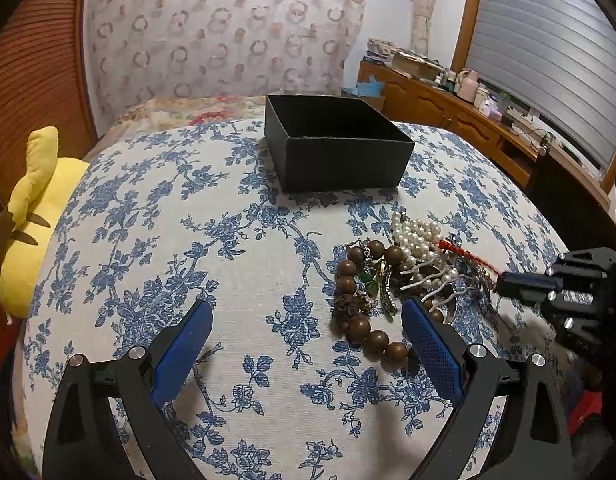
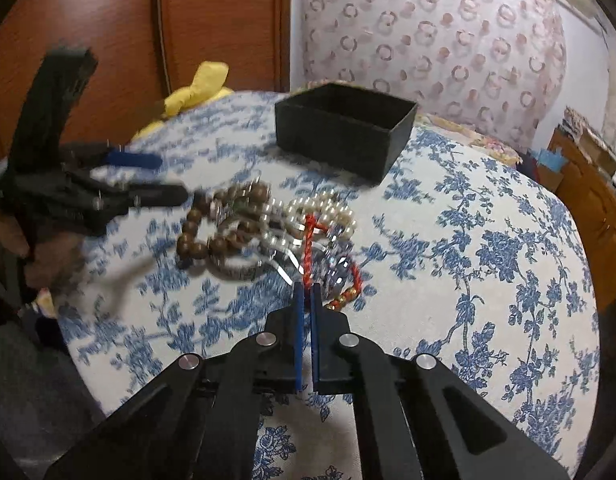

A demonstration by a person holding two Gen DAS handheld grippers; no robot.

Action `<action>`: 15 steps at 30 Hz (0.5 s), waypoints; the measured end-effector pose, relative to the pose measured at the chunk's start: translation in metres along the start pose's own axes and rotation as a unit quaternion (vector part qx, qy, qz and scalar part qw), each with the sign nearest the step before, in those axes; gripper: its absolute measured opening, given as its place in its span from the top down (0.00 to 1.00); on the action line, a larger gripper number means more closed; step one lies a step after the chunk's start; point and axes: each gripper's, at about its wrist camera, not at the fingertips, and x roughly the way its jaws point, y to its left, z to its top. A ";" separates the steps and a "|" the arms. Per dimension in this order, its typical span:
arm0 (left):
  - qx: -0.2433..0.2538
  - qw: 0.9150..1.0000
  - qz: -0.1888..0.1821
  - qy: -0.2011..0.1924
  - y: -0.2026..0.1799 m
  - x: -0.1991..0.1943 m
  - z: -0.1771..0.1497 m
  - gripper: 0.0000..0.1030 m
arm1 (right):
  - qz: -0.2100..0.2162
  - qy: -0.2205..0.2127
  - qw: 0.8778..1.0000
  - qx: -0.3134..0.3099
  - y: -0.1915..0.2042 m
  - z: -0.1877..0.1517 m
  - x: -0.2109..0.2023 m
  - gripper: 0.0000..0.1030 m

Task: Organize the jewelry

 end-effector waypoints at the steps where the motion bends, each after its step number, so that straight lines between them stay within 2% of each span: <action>1: 0.000 1.000 0.000 0.000 0.001 0.000 0.001 0.11 | -0.004 -0.009 1.000 0.007 -0.003 0.002 -0.003 0.97; 6: 0.006 1.000 -0.005 -0.001 -0.004 0.001 0.007 0.11 | -0.014 -0.047 0.998 0.035 -0.024 0.019 -0.013 0.97; 12: 0.028 0.999 -0.019 -0.003 -0.022 0.002 0.021 0.11 | -0.059 -0.052 0.995 0.061 -0.055 0.028 -0.005 0.97; 15: 0.044 0.999 -0.032 -0.003 -0.038 0.006 0.029 0.11 | -0.067 -0.059 0.993 0.081 -0.069 0.027 -0.008 0.97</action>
